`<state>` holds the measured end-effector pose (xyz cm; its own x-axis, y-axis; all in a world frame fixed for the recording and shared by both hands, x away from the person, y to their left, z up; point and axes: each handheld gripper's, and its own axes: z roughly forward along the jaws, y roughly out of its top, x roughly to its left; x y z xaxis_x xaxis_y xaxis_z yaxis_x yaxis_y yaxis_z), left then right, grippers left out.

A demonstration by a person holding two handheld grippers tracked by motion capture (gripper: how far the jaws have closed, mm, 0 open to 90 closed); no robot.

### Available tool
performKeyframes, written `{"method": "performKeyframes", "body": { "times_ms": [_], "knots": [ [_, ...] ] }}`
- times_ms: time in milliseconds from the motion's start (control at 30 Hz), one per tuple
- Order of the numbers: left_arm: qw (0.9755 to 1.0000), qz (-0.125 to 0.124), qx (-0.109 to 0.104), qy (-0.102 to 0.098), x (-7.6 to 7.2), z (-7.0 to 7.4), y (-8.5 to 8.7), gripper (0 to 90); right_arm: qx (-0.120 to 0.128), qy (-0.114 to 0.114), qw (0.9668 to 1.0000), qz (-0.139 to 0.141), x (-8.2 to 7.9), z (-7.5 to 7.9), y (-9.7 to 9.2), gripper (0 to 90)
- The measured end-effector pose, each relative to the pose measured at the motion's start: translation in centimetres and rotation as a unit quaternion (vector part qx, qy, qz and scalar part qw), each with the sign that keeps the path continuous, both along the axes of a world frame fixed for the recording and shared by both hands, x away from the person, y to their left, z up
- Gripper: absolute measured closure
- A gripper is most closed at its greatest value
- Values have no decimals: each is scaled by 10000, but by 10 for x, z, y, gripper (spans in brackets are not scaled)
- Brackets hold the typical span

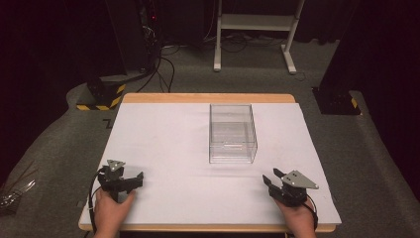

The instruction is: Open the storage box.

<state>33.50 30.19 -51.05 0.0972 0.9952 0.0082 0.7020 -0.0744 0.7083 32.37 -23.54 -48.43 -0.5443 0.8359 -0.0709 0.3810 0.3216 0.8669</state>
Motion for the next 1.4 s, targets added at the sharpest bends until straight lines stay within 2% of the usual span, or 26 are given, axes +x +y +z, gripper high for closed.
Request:
{"method": "performKeyframes", "body": {
  "times_ms": [400,500,567,833,933,1133,1400],
  "knots": [
    [10000,0,0,0,0,0,0,4,86,111,9999,92,-1,4,24,507],
    [10000,0,1,-2,0,0,0,4,187,120,9997,104,-2,6,29,509],
    [10000,1,3,-1,0,0,0,4,267,164,9994,109,-1,8,31,516],
    [10000,1,1,-4,0,0,0,4,328,215,9992,122,2,14,33,508],
    [10000,0,2,-2,0,0,0,4,479,296,9983,181,8,17,34,508],
    [10000,-1,1,-2,0,0,0,4,359,283,9984,321,19,19,46,505],
    [10000,1,0,-2,0,0,0,4,439,334,9974,461,32,21,58,512]
  ]
}}
